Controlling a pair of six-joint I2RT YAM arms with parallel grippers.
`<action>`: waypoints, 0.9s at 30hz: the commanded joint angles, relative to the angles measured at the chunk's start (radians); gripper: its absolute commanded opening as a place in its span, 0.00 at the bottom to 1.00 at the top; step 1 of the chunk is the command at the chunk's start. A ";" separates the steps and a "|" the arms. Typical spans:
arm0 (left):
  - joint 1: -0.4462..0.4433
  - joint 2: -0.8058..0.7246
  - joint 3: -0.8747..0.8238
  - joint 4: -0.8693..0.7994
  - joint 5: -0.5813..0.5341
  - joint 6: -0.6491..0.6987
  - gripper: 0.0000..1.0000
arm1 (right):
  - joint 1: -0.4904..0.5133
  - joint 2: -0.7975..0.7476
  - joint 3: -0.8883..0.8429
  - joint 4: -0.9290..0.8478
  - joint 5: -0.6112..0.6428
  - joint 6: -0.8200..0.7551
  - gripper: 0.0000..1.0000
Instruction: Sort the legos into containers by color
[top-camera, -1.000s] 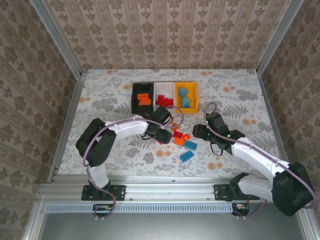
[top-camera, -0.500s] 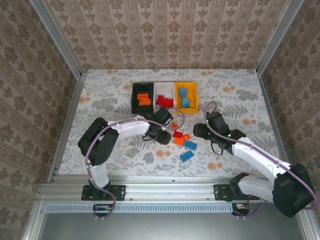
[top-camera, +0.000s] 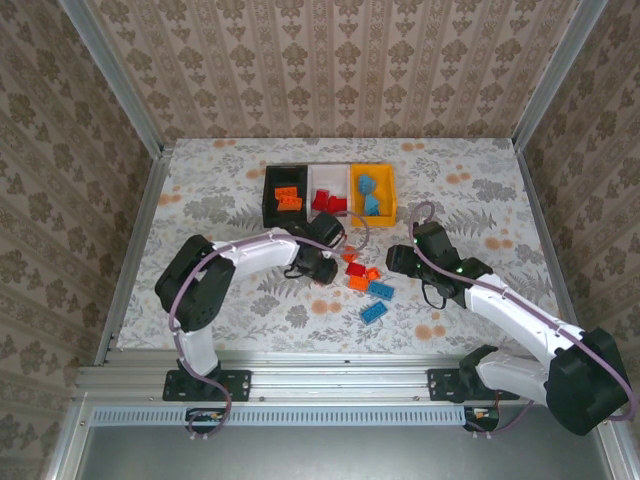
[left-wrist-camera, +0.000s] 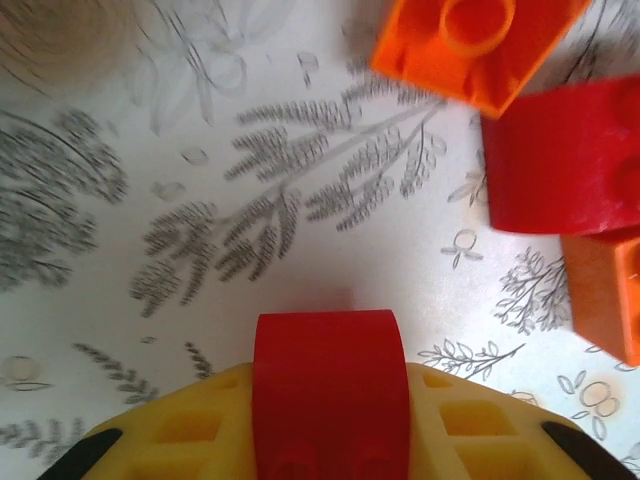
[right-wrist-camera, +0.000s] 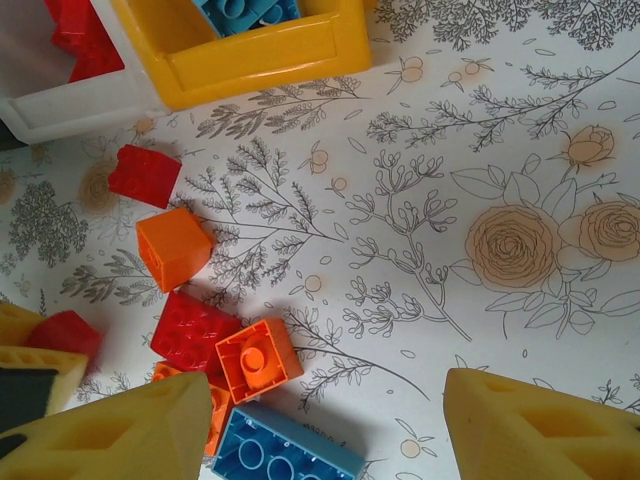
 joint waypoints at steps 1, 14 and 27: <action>0.055 -0.048 0.136 -0.066 -0.016 0.049 0.32 | 0.004 0.004 0.029 -0.012 0.011 -0.010 0.64; 0.238 0.347 0.790 -0.225 0.071 0.103 0.29 | 0.002 0.051 0.044 0.003 -0.033 -0.013 0.64; 0.247 0.468 1.062 -0.299 0.067 0.112 0.92 | 0.006 0.092 0.081 -0.001 -0.057 -0.035 0.64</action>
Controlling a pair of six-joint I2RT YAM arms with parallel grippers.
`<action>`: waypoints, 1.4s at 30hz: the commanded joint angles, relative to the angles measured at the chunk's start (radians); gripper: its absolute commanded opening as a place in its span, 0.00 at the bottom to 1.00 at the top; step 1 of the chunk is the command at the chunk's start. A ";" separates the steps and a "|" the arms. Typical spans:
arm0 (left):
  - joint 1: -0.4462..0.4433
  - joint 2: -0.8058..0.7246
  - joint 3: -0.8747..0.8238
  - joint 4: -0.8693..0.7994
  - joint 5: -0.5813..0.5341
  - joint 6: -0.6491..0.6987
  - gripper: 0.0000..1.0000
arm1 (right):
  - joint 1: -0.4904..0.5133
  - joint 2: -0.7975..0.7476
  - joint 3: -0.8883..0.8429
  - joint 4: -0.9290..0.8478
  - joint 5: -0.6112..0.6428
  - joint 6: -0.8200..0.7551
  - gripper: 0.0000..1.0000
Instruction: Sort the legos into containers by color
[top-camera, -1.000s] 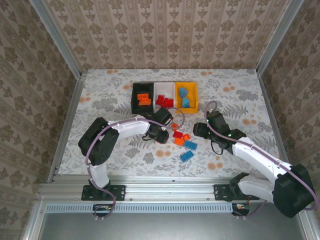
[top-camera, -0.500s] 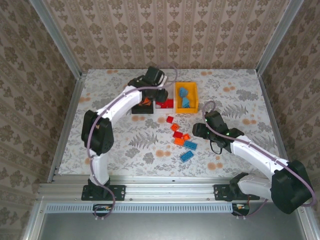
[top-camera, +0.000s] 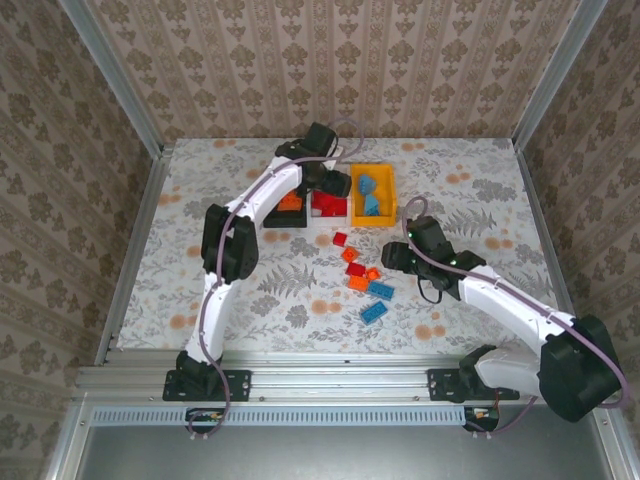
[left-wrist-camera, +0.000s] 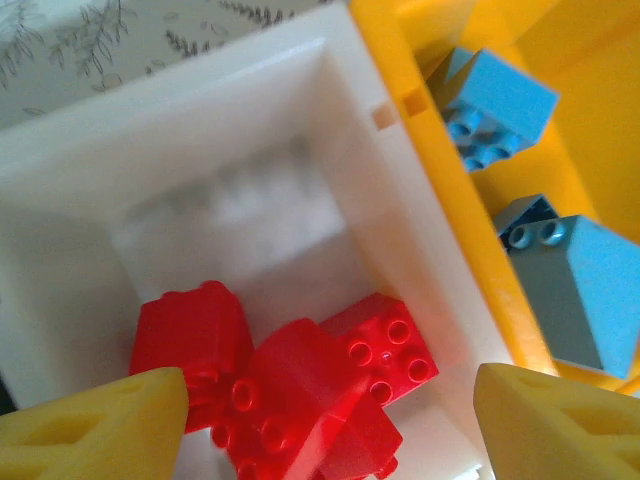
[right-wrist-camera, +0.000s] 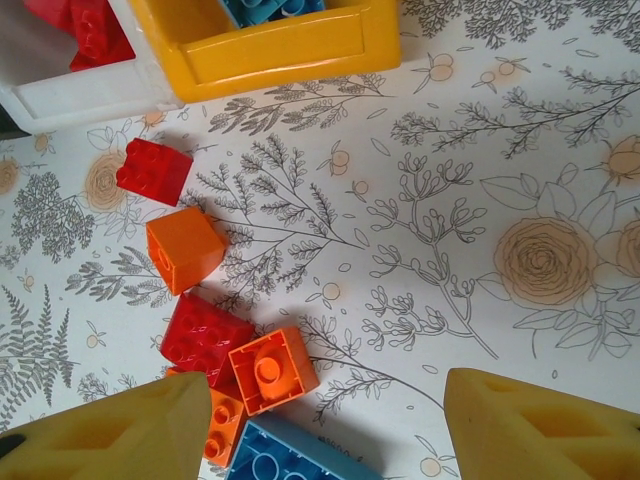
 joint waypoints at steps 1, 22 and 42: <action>-0.002 -0.084 0.012 -0.028 -0.013 0.012 1.00 | 0.008 0.015 0.032 -0.005 -0.025 -0.013 0.64; -0.197 -0.295 -0.656 0.266 -0.104 -0.182 0.74 | 0.016 -0.046 -0.046 -0.006 0.030 -0.004 0.64; -0.193 -0.178 -0.608 0.258 -0.141 -0.192 0.42 | 0.011 -0.064 -0.102 0.026 0.014 -0.009 0.64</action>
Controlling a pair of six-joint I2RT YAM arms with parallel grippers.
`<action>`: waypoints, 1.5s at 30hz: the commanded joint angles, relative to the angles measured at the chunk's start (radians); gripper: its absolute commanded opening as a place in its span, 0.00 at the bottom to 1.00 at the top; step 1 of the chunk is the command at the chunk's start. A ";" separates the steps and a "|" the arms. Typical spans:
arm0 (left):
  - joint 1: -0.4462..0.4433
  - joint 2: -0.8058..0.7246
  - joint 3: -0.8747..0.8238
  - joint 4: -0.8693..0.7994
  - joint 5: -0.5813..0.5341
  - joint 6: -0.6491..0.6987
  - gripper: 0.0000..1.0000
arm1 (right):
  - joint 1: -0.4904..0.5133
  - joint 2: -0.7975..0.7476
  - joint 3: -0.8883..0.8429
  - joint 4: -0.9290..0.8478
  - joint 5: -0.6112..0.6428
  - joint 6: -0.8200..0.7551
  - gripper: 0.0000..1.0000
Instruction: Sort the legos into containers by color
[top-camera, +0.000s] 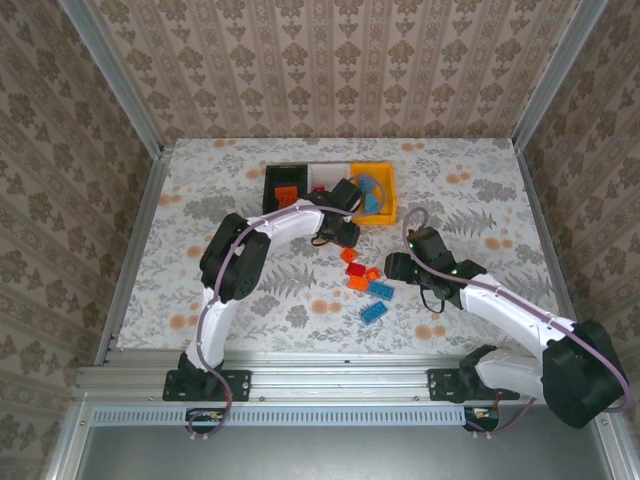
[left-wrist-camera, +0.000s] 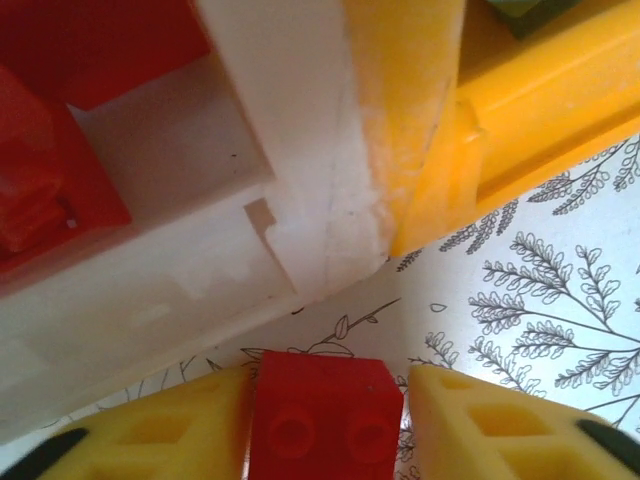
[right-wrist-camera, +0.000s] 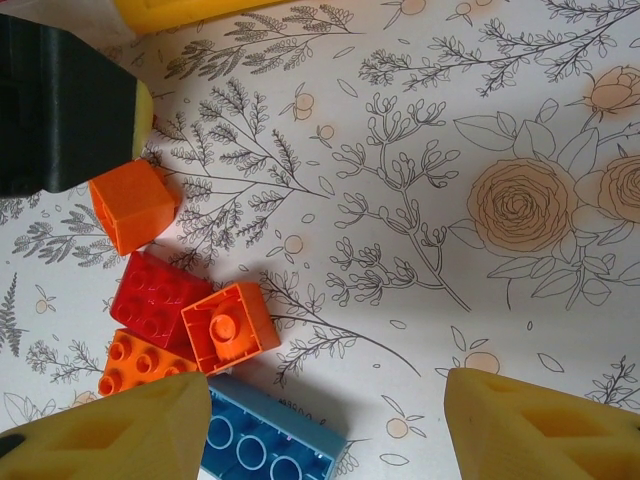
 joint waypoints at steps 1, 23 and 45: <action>0.002 -0.021 -0.040 -0.020 -0.037 -0.003 0.39 | -0.001 -0.023 -0.016 0.020 0.001 -0.009 0.64; -0.009 -0.232 0.098 -0.183 -0.126 0.087 0.22 | -0.024 -0.089 -0.088 0.098 -0.053 -0.014 0.64; 0.154 0.159 0.675 -0.419 0.057 0.089 0.26 | -0.055 -0.102 -0.109 0.147 -0.106 -0.001 0.64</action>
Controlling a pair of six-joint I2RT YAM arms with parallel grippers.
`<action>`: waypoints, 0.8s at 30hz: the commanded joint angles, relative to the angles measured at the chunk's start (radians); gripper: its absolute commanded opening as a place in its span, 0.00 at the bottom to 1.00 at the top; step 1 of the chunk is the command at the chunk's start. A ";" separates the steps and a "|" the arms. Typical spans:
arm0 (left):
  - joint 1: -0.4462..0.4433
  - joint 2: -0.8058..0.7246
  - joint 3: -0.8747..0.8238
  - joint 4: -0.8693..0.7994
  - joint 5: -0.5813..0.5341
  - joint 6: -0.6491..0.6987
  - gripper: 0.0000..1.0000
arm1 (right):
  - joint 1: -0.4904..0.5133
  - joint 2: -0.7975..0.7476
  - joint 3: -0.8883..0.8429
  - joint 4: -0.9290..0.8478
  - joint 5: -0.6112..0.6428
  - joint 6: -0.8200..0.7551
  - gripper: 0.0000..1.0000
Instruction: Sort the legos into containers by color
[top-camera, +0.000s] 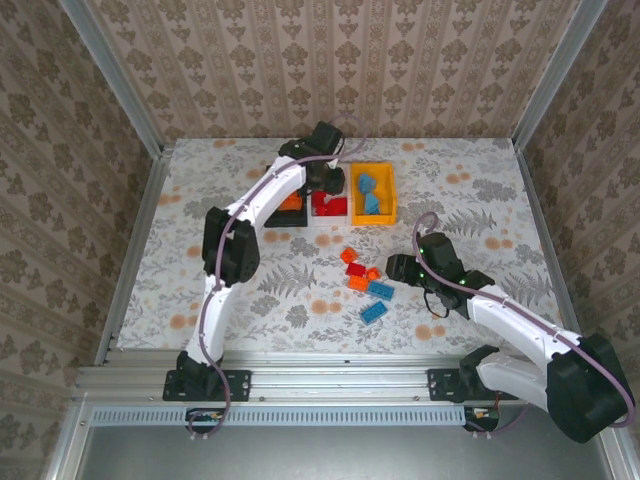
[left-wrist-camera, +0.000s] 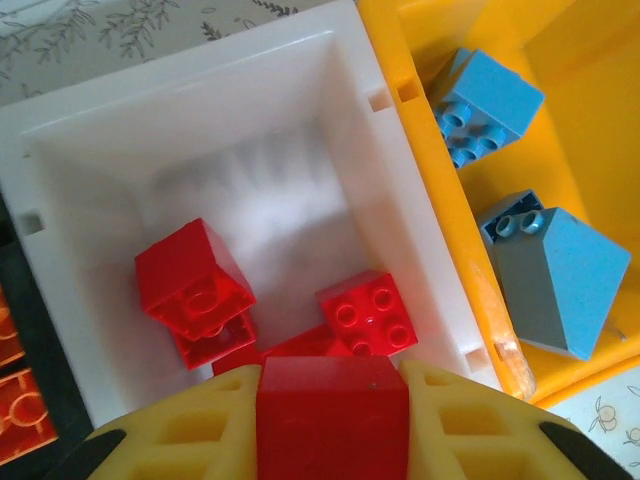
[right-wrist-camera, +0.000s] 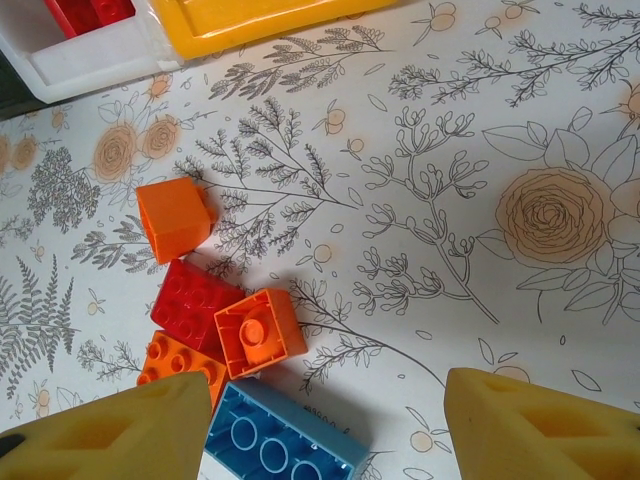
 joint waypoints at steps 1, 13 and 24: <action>-0.002 0.010 0.066 -0.071 0.029 -0.001 0.26 | -0.007 -0.026 -0.011 0.019 -0.015 0.001 0.64; 0.009 0.040 0.084 -0.051 0.044 -0.002 0.66 | -0.008 -0.027 0.011 -0.010 -0.022 0.004 0.64; 0.009 -0.332 -0.279 0.112 0.038 -0.034 0.91 | 0.119 0.082 0.083 -0.198 0.008 -0.078 0.76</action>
